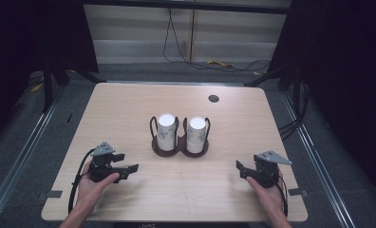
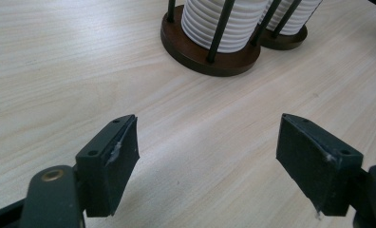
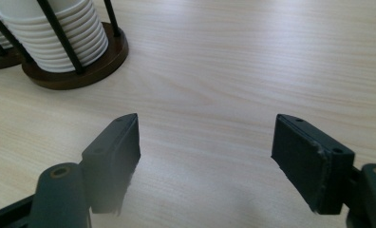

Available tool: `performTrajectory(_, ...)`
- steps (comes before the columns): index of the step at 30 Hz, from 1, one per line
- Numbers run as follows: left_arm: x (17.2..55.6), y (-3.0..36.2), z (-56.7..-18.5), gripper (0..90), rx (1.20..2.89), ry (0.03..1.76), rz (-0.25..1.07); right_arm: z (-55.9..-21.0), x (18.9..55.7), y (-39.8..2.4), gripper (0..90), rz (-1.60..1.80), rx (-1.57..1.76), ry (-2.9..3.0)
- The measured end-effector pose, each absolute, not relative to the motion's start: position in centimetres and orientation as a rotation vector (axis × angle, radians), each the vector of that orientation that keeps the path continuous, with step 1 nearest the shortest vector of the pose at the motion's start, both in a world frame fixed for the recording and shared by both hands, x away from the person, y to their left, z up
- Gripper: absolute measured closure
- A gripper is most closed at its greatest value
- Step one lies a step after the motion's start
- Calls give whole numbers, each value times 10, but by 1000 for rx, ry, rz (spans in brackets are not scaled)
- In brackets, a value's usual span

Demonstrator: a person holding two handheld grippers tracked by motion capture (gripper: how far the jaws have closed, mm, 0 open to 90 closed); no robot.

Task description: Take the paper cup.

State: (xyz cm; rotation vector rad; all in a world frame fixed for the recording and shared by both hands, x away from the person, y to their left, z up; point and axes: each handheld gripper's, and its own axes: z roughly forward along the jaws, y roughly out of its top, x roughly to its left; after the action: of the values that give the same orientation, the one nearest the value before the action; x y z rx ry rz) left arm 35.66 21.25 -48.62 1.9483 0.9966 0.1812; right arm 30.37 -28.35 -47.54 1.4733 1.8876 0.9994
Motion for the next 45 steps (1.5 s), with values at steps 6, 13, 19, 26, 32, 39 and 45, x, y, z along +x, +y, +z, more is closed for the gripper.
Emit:
performTrajectory(6, 358, 213, -485, 220, 1938, 981, 191, -474, 303, -283, 260, 1026, 1483, 1906)
performTrajectory(13, 359, 215, -479, 220, 1916, 976, 209, -474, 304, -280, 264, 1041, 1489, 1939)
performTrajectory(19, 359, 213, -468, 235, 1899, 954, 220, -475, 304, -275, 269, 1033, 1483, 1972)
performTrajectory(26, 359, 208, -447, 258, 1879, 906, 266, -475, 303, -271, 281, 1015, 1489, 1992)
performTrajectory(32, 367, 203, -440, 268, 1902, 881, 260, -474, 301, -266, 282, 1018, 1476, 2011)
performTrajectory(39, 379, 188, -425, 294, 1898, 842, 274, -473, 301, -267, 282, 1011, 1482, 2005)
performTrajectory(45, 384, 171, -423, 294, 1923, 805, 262, -472, 299, -265, 282, 1026, 1469, 2021)
